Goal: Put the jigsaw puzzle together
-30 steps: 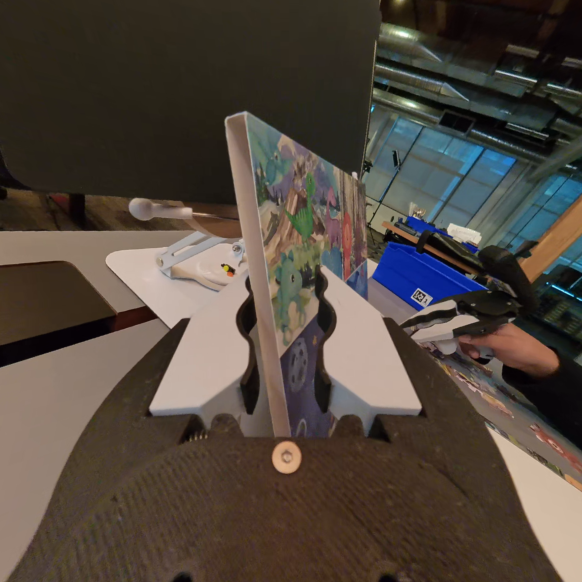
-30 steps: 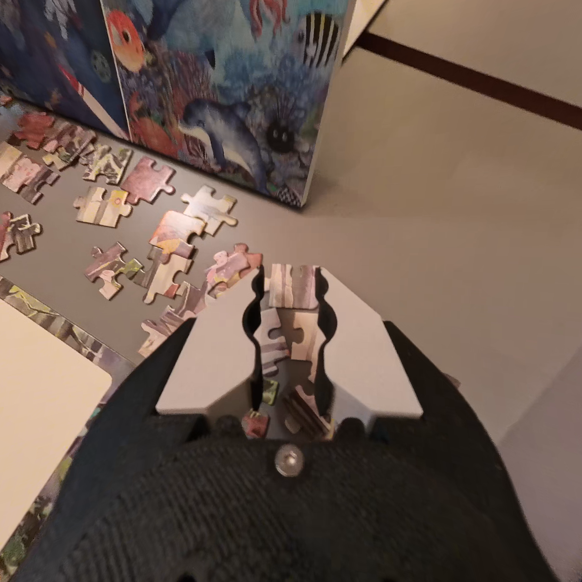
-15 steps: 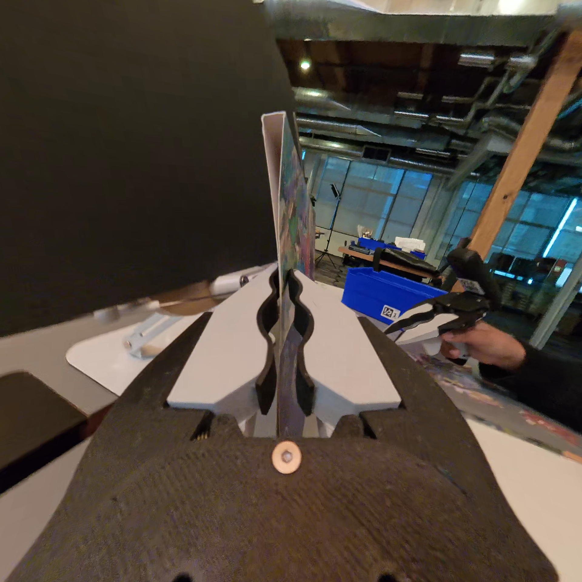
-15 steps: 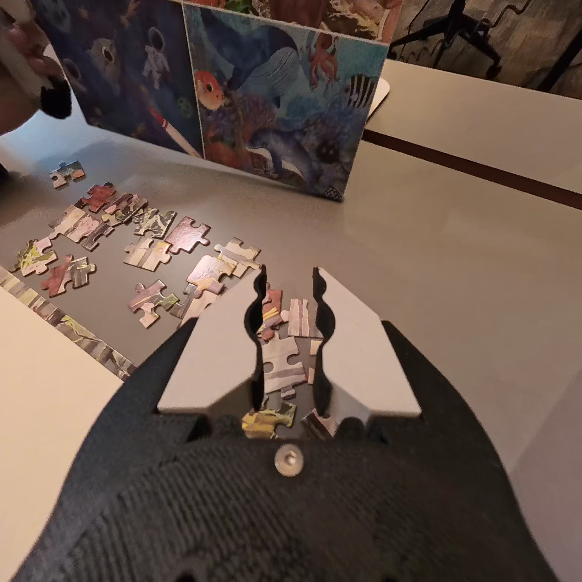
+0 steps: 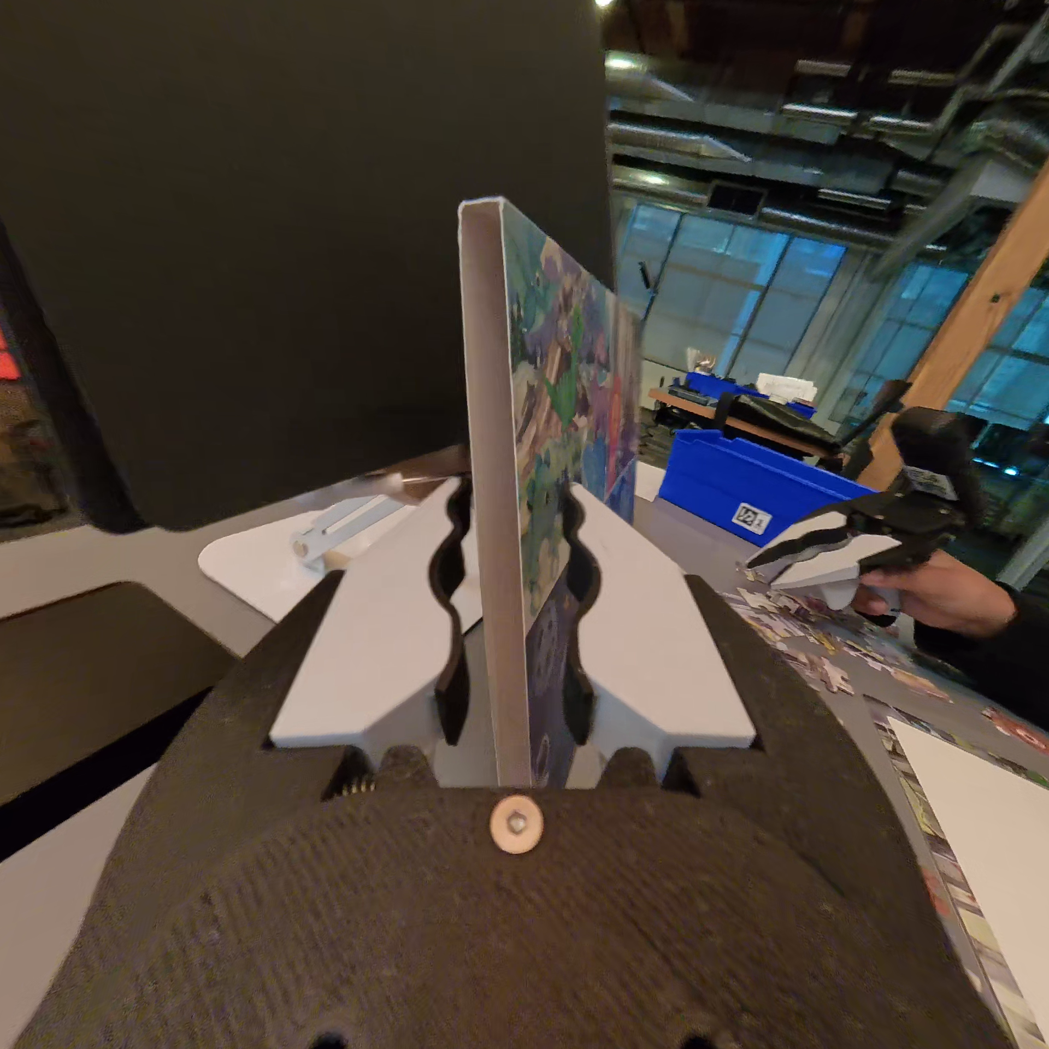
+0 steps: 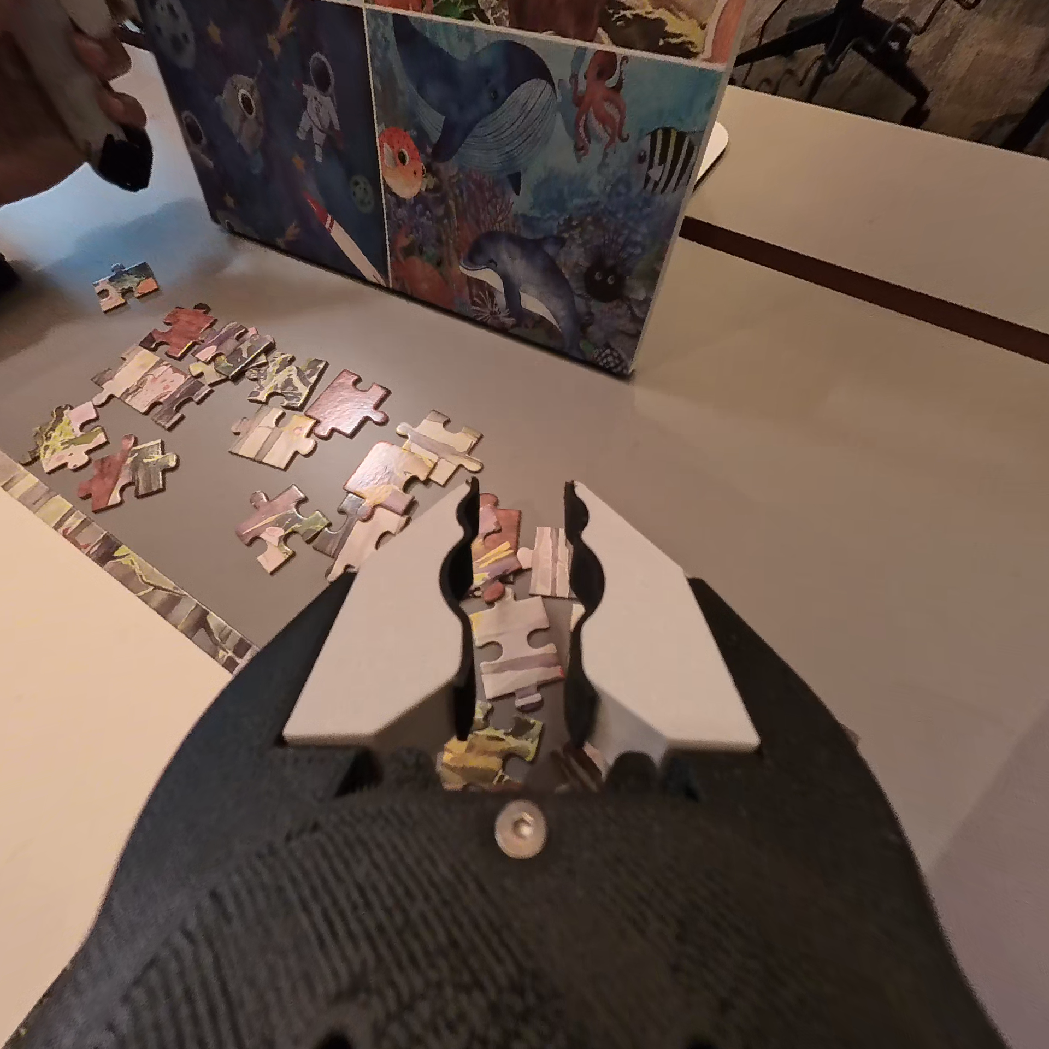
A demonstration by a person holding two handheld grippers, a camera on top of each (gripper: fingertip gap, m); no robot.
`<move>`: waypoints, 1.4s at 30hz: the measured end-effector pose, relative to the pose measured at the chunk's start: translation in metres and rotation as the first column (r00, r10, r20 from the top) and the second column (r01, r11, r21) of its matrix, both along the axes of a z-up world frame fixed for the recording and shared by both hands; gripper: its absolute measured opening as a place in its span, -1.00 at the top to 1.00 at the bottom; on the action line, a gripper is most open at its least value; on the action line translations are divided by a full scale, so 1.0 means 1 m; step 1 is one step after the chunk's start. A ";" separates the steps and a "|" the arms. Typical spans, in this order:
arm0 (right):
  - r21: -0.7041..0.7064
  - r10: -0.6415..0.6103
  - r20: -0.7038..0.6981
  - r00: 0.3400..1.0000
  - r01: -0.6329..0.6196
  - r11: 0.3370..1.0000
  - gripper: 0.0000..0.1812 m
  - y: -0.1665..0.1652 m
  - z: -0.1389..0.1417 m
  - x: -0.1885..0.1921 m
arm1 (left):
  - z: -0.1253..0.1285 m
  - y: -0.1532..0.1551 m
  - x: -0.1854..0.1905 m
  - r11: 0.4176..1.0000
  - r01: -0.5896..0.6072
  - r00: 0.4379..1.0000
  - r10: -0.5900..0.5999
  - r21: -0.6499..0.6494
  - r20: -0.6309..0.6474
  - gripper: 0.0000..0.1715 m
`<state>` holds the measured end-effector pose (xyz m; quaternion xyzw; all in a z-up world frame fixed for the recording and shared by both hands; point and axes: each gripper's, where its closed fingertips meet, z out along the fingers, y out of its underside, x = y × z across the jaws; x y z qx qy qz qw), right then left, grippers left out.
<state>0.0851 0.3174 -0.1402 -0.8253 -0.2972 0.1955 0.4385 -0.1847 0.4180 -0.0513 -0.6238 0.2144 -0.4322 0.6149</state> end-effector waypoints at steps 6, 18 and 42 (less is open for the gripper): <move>0.001 -0.005 -0.004 1.000 0.005 1.000 0.70 0.000 -0.001 0.002 | -0.002 0.001 -0.005 1.000 -0.027 1.000 0.027 0.001 -0.012 0.56; 0.013 0.001 0.001 1.000 -0.001 1.000 0.70 0.001 0.001 0.007 | -0.003 -0.012 0.005 0.996 0.005 0.993 0.006 0.094 -0.120 0.95; 0.025 0.011 0.020 1.000 -0.011 1.000 0.70 -0.002 0.001 0.003 | -0.015 0.000 -0.014 0.981 -0.014 0.996 -0.003 -0.193 -0.089 0.85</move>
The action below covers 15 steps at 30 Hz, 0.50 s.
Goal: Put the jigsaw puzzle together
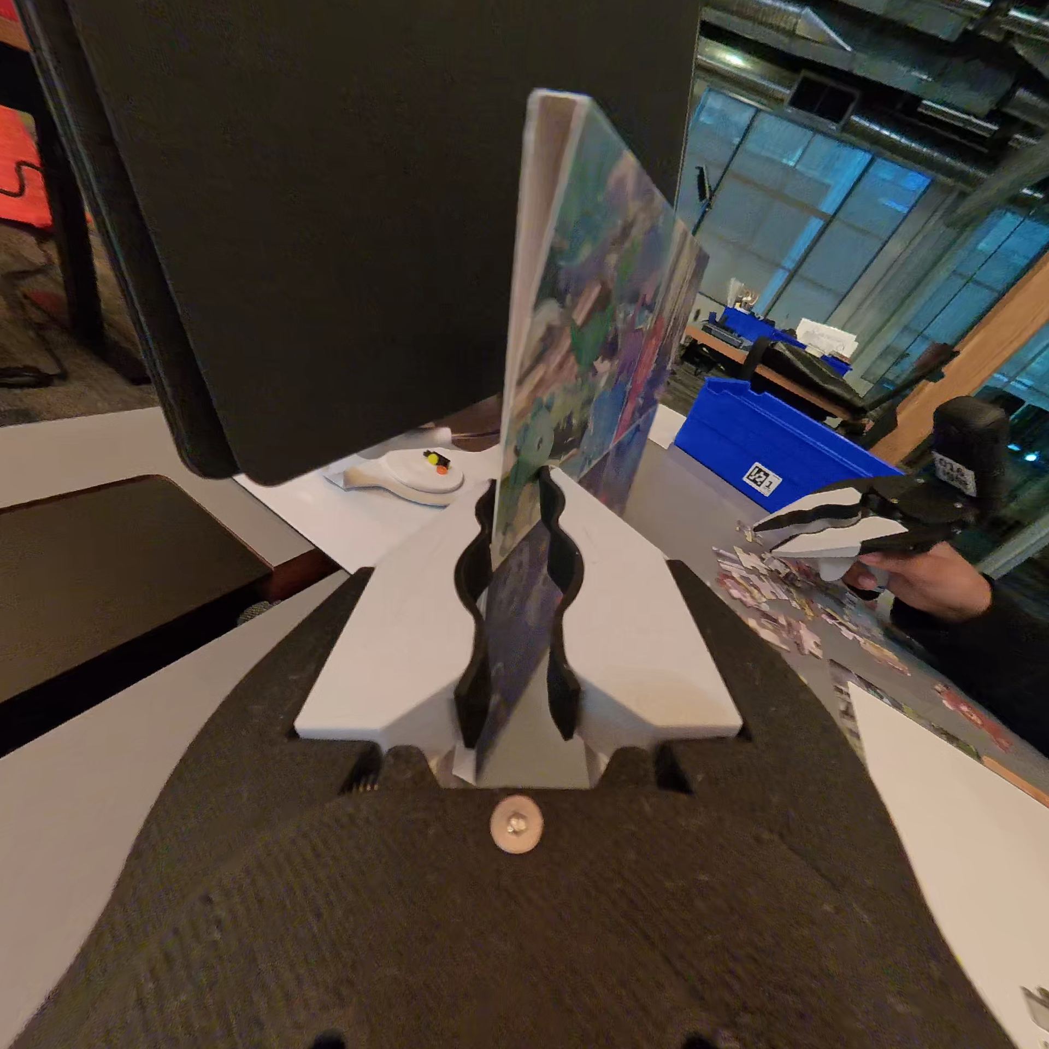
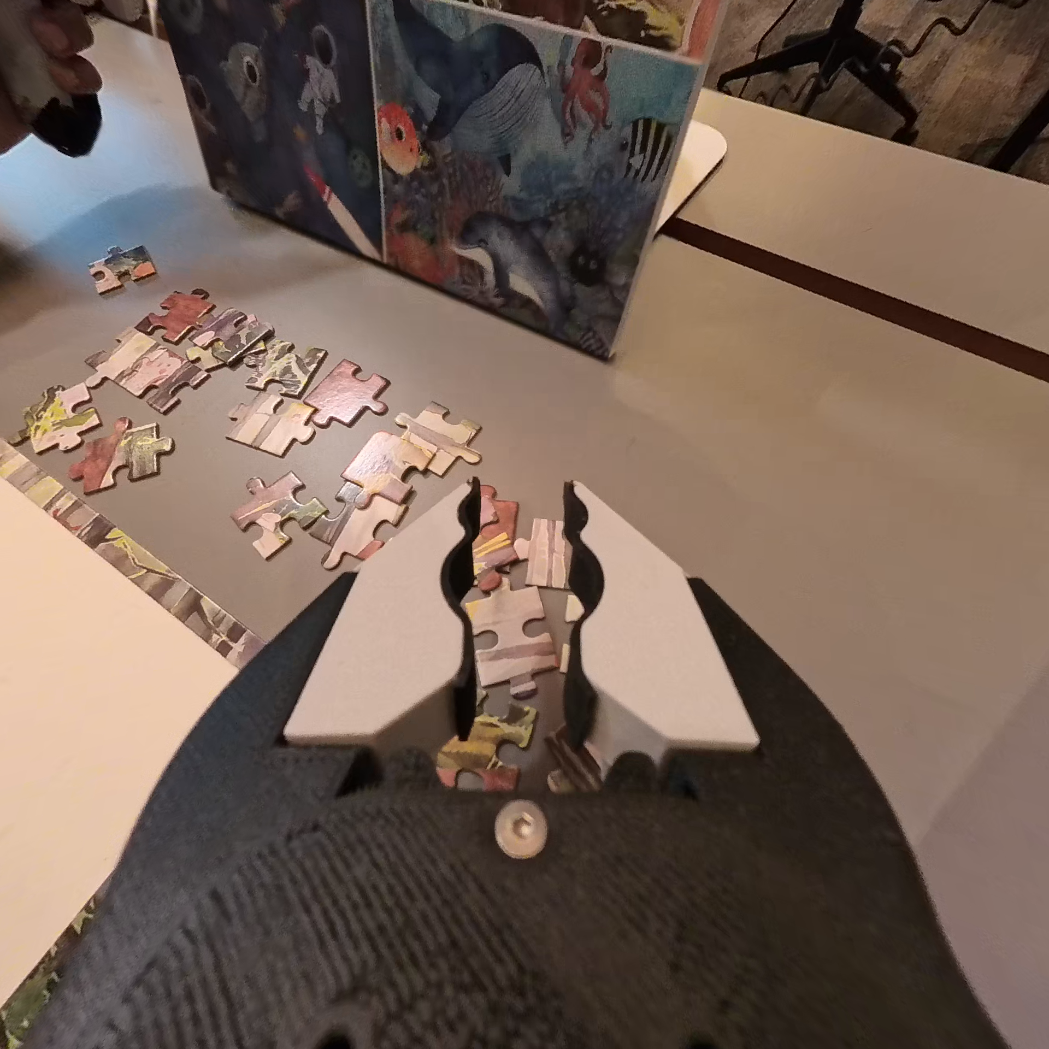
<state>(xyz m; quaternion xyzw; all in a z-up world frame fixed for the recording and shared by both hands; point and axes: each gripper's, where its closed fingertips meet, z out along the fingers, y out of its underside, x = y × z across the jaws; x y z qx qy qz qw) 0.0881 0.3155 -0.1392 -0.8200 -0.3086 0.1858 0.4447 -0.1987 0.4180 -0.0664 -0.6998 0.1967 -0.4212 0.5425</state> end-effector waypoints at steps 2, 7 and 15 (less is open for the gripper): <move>-0.001 0.002 0.005 1.000 -0.002 1.000 0.70 0.000 0.000 -0.001 | -0.002 0.002 0.001 0.999 -0.020 0.999 0.021 0.036 -0.037 0.84; 0.003 0.008 0.020 1.000 -0.008 1.000 0.70 0.001 -0.002 -0.002 | 0.001 0.001 0.004 0.989 -0.041 0.993 0.056 0.139 -0.100 0.82; 0.008 0.014 0.027 1.000 -0.014 1.000 0.70 0.001 -0.001 -0.001 | 0.016 -0.001 0.004 0.940 -0.098 0.986 0.137 0.326 -0.098 0.85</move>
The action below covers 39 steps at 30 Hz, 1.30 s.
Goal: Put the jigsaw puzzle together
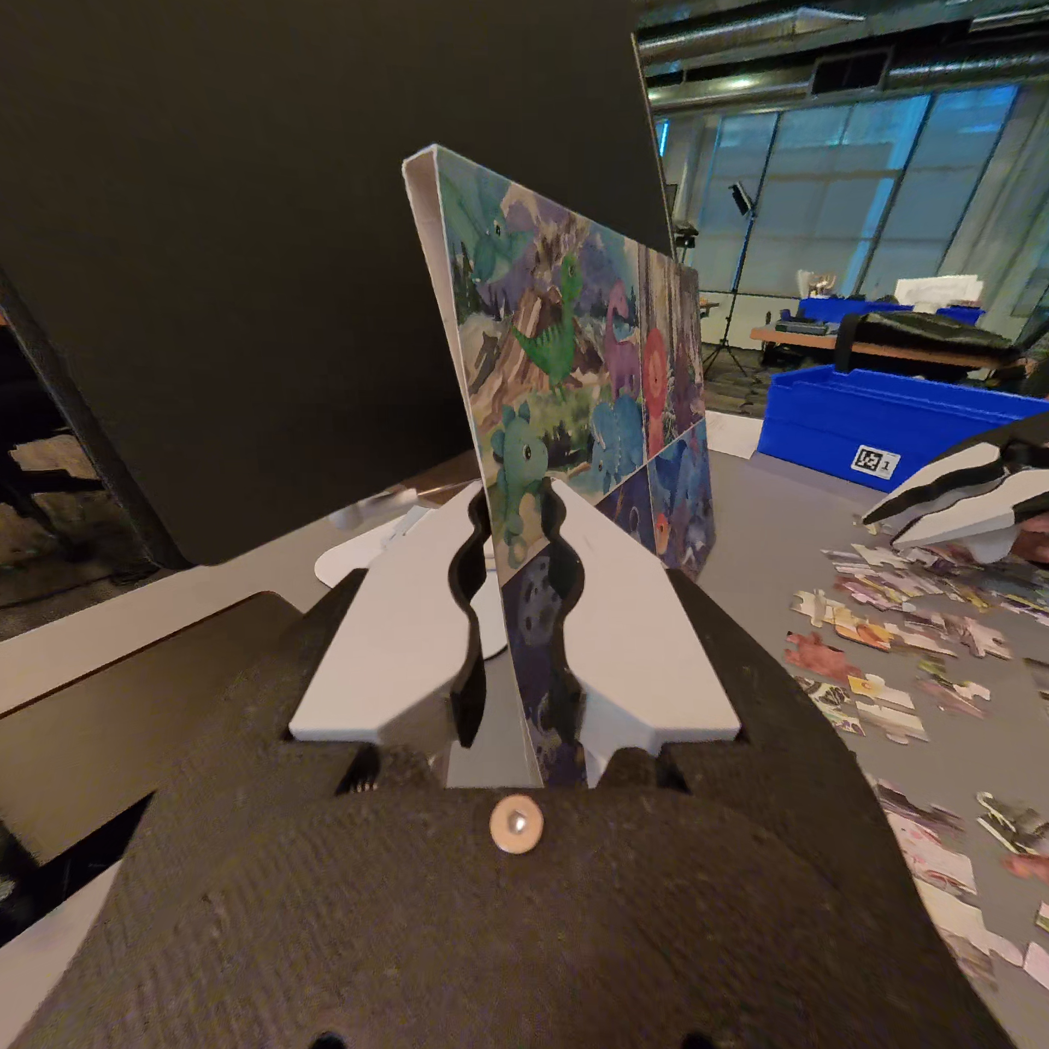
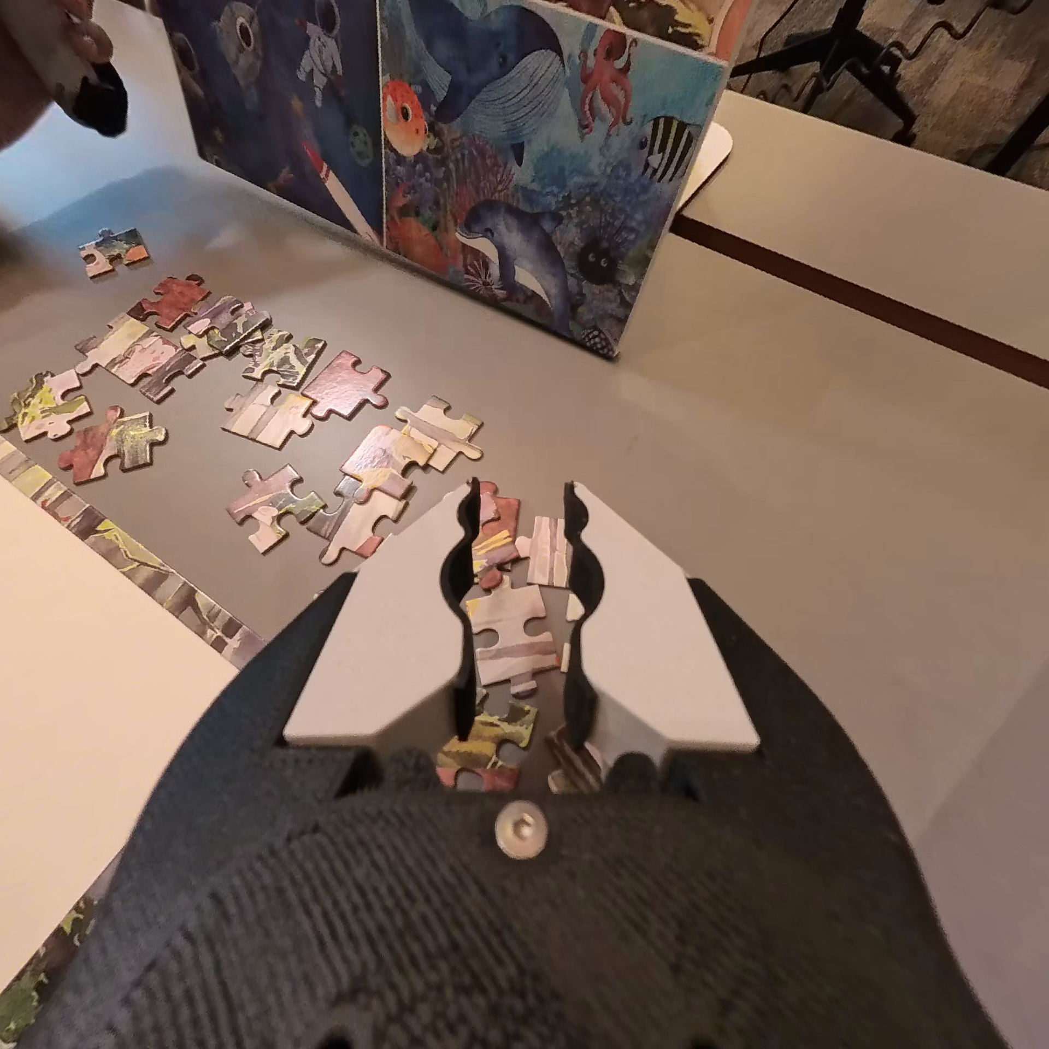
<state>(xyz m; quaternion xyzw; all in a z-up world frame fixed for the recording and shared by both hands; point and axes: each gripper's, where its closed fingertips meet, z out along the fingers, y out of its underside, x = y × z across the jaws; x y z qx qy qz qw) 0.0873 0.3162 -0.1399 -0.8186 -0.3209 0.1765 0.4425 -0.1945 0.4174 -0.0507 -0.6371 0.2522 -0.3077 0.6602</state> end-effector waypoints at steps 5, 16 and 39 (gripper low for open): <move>0.000 0.000 0.001 1.000 0.000 1.000 0.70 0.001 0.002 0.001 | 0.000 -0.002 -0.003 0.997 -0.012 1.000 0.014 0.082 -0.024 0.83; 0.004 -0.001 0.001 1.000 0.001 1.000 0.70 0.000 0.004 0.003 | -0.004 0.000 -0.005 0.999 -0.023 0.999 0.023 0.037 -0.024 0.62; 0.012 -0.004 0.004 1.000 0.004 1.000 0.70 -0.001 0.003 0.006 | 0.024 -0.018 -0.049 0.955 -0.242 0.968 0.227 0.170 0.107 0.36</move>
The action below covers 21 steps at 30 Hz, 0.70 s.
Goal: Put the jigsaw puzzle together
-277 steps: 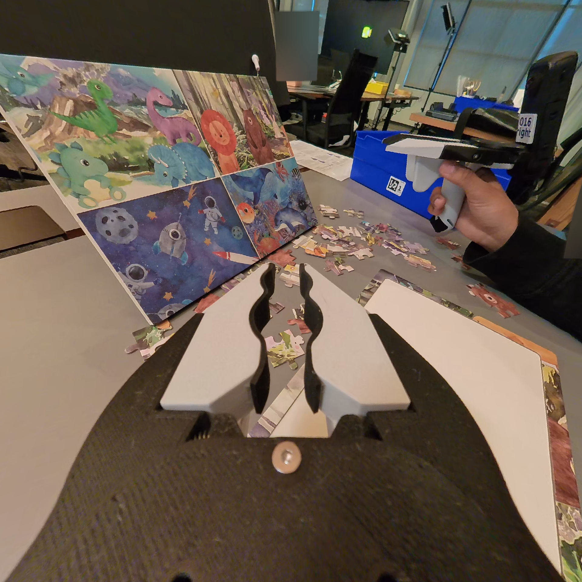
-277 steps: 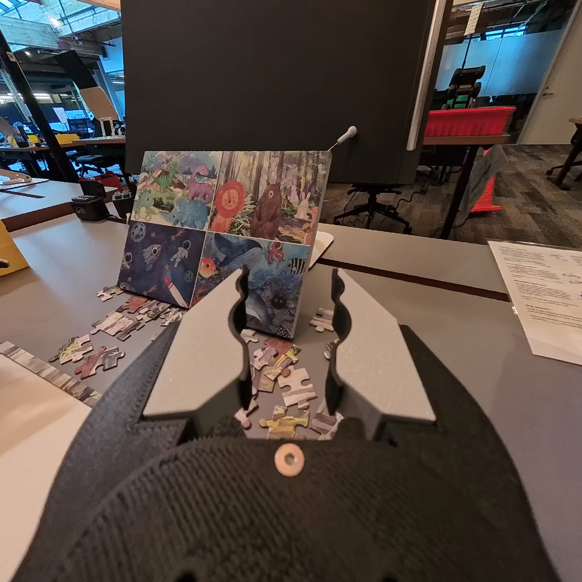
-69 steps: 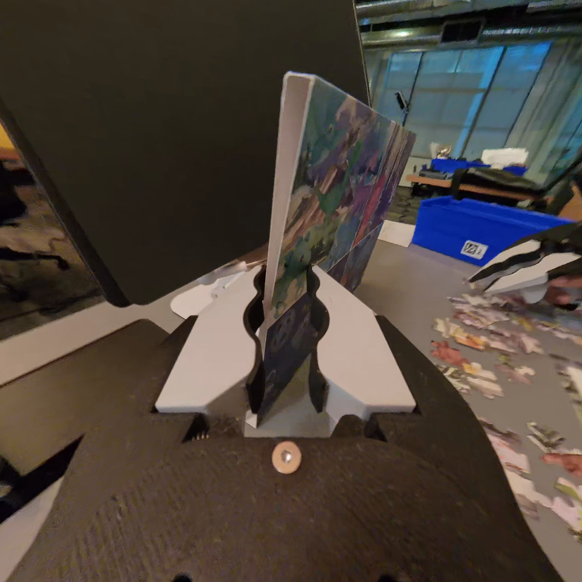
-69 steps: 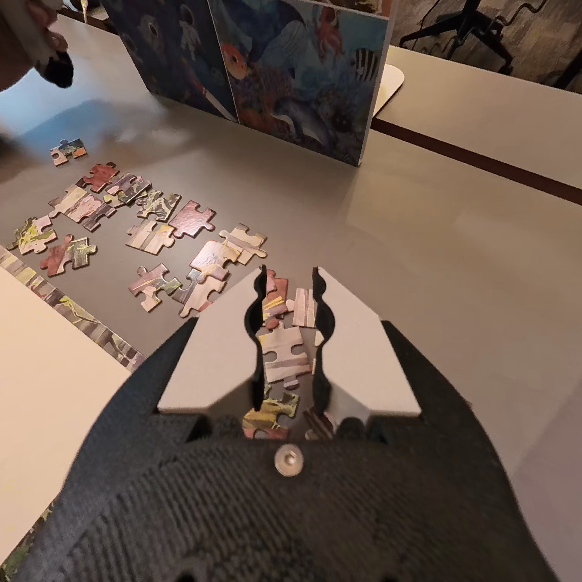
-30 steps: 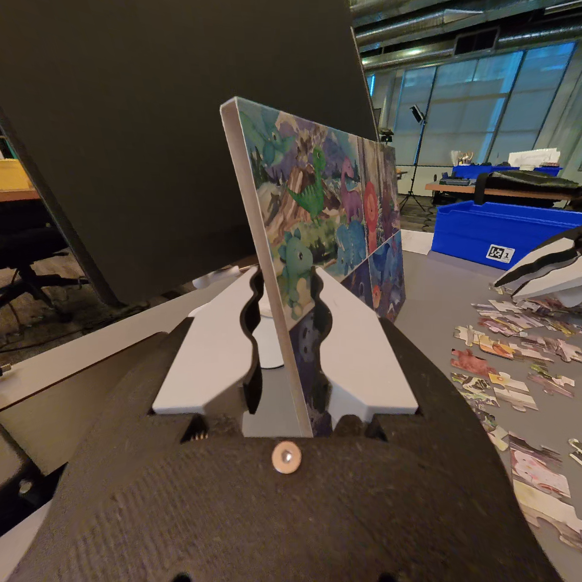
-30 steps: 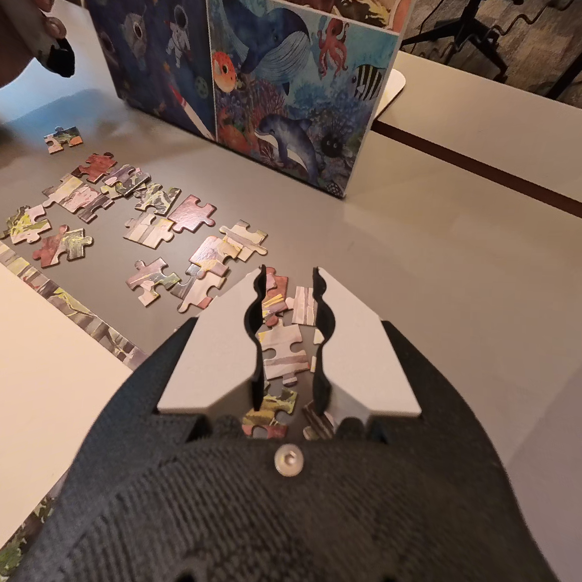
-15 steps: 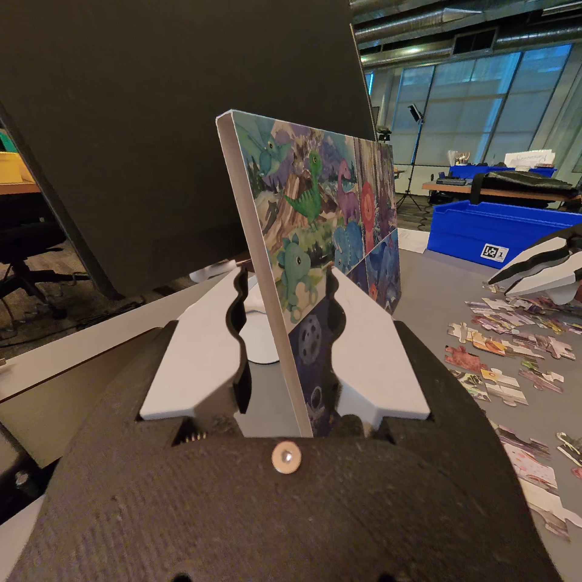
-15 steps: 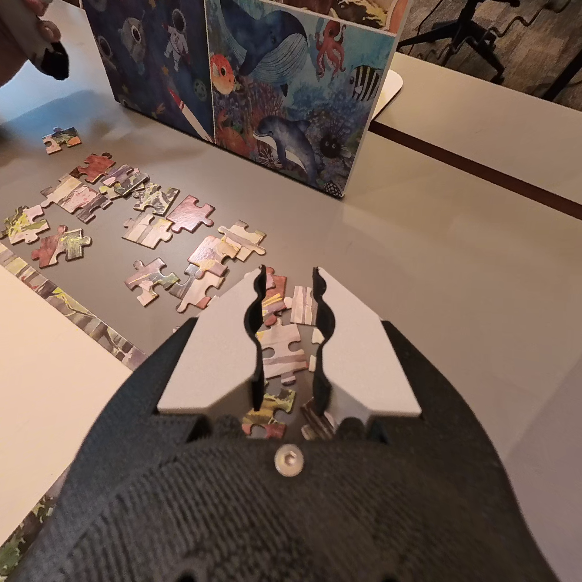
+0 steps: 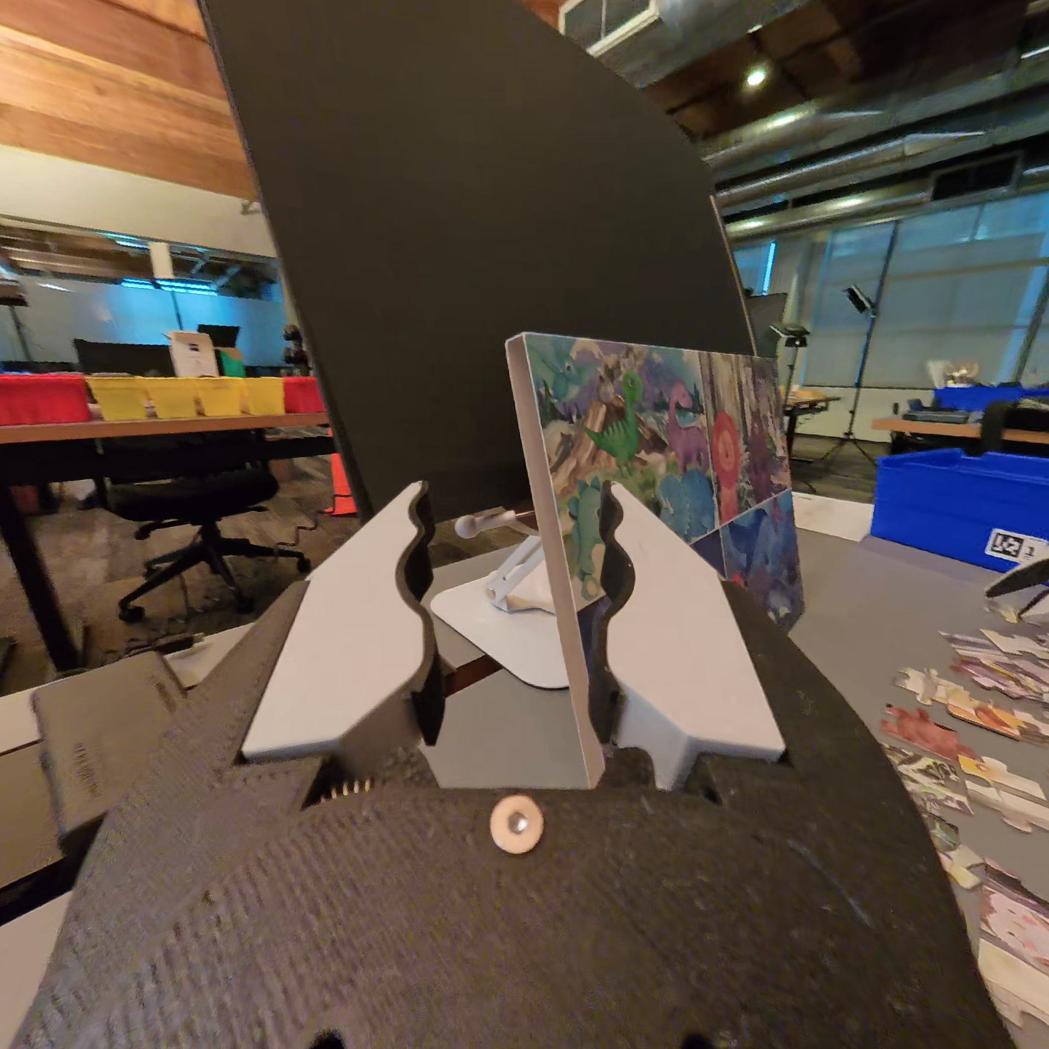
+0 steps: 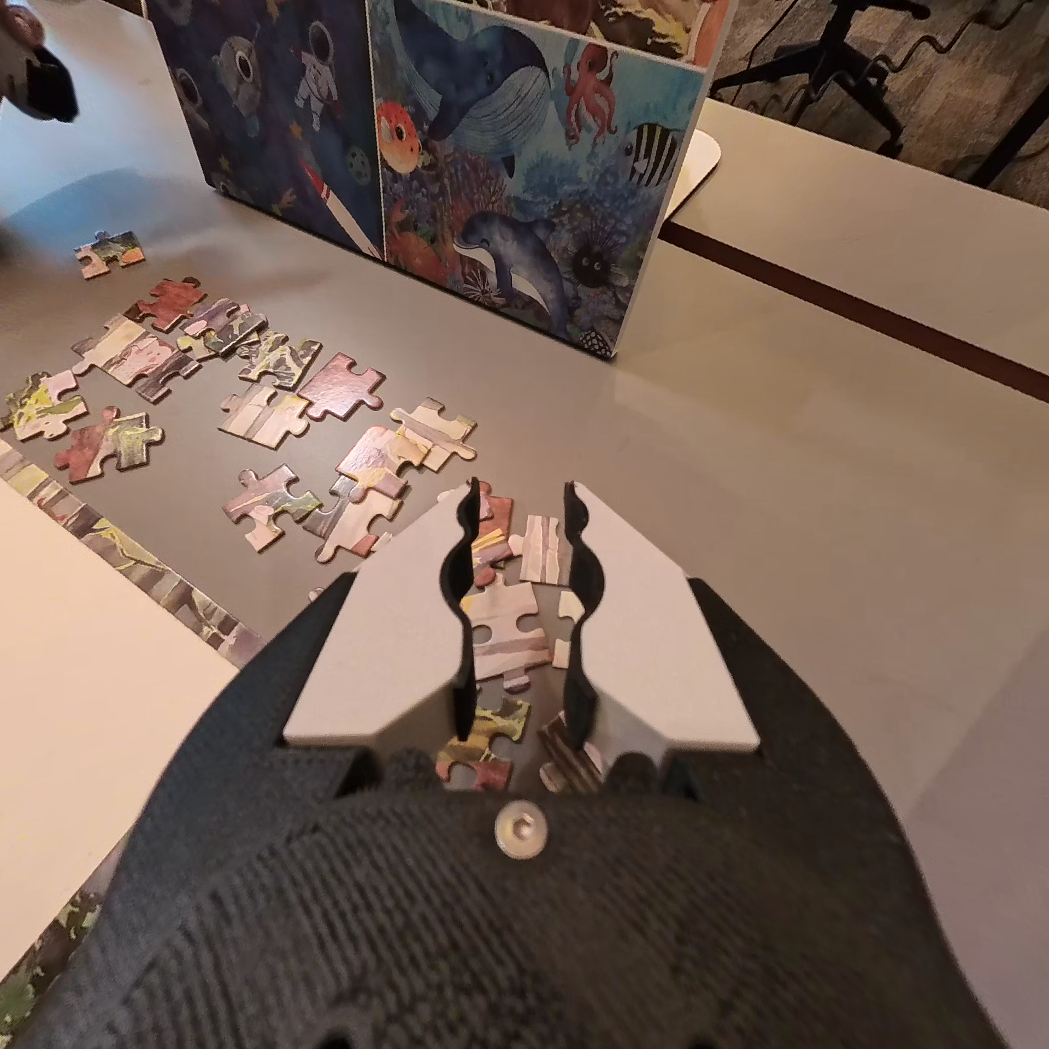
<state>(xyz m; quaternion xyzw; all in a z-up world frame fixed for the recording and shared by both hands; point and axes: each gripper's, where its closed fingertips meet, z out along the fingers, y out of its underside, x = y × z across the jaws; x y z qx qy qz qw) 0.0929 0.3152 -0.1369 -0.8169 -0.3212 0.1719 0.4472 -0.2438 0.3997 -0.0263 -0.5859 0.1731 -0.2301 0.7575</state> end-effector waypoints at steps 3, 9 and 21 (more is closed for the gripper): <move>0.004 0.002 0.003 1.000 -0.002 1.000 0.70 0.000 0.000 0.000 | 0.000 0.000 -0.010 0.998 -0.067 0.998 0.067 0.003 -0.002 0.38; 0.028 0.001 0.004 1.000 -0.001 1.000 0.70 0.000 0.005 0.002 | 0.030 -0.023 -0.027 0.972 -0.210 0.978 0.210 0.102 0.008 0.40; 0.195 0.001 -0.095 0.995 0.018 0.981 0.67 -0.004 0.049 0.009 | 0.007 -0.096 0.046 0.991 -0.129 0.944 0.111 -0.037 -0.311 1.00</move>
